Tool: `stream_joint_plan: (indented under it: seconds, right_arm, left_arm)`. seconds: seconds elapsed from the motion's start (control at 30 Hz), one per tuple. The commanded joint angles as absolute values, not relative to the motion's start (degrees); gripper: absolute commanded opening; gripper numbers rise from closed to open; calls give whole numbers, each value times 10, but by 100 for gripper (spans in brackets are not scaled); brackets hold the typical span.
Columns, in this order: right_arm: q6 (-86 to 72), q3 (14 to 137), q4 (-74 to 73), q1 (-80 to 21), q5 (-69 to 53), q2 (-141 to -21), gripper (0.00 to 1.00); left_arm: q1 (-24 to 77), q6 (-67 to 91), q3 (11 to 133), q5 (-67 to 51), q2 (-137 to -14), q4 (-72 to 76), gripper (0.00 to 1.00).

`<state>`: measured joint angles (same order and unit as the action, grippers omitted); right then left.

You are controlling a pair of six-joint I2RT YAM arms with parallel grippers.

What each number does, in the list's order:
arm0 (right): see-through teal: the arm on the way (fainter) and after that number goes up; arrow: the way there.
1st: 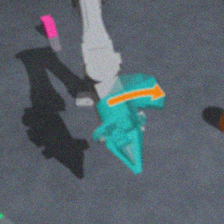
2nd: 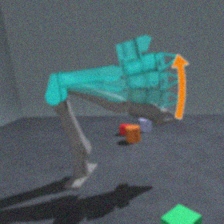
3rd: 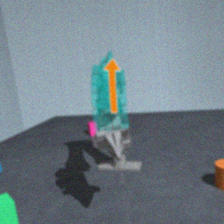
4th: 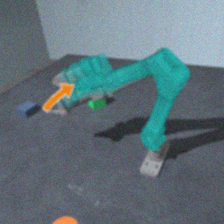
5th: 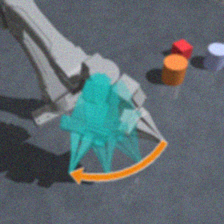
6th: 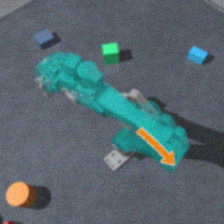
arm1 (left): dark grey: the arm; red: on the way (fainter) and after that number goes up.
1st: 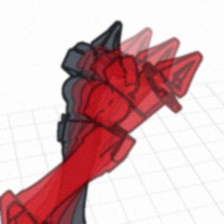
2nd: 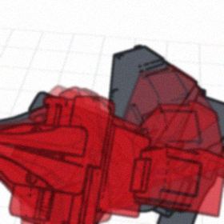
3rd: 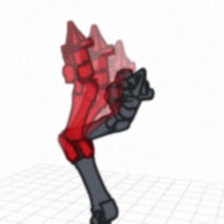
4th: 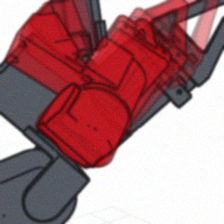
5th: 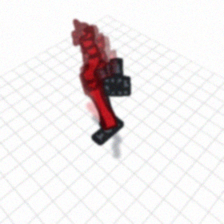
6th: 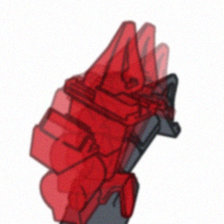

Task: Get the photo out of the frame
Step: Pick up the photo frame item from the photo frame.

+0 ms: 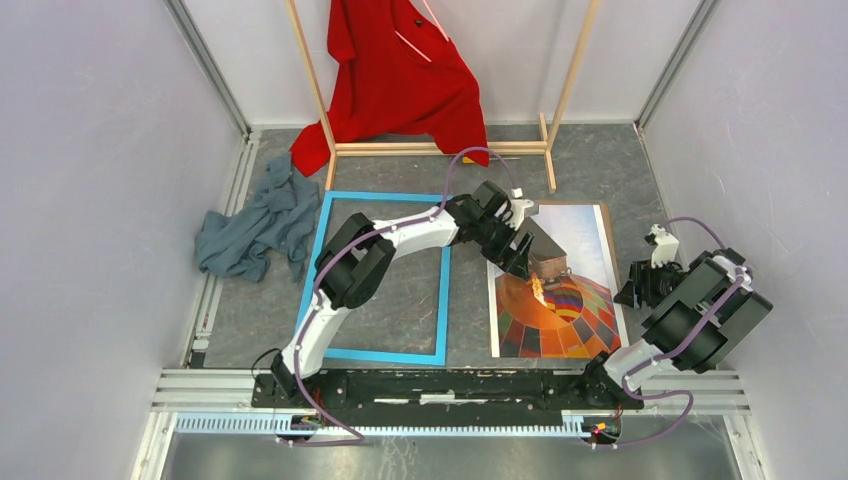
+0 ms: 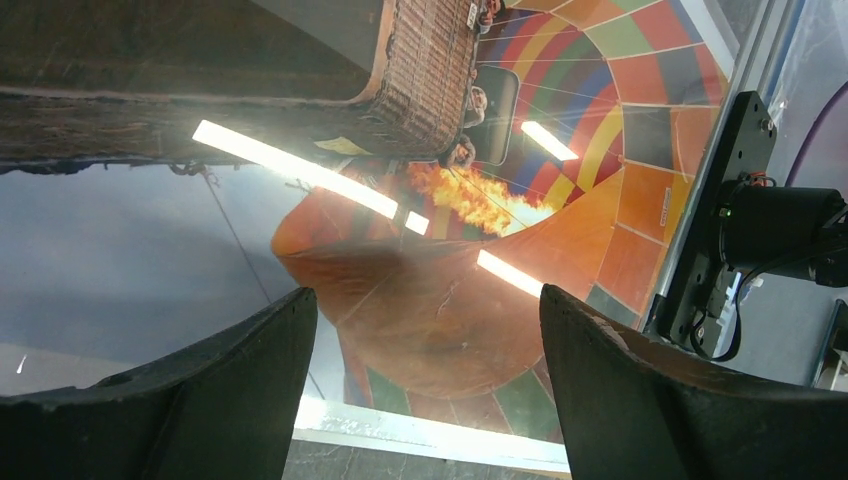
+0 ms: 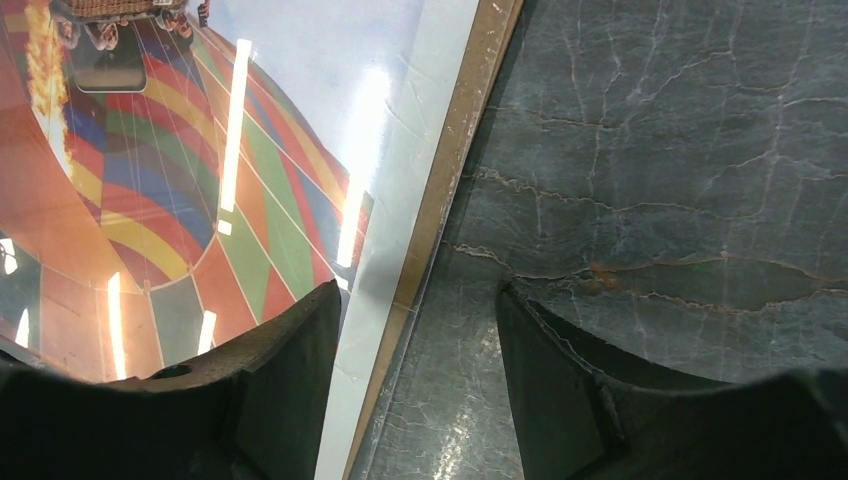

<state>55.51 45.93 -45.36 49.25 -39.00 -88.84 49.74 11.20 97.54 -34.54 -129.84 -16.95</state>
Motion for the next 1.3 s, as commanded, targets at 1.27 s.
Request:
stream_joint_plan:
  seconds: [1.27]
  right_arm:
    - [695, 543, -717, 523, -467, -966, 58]
  left_arm:
    - [513, 155, 978, -334, -1346, -176, 88]
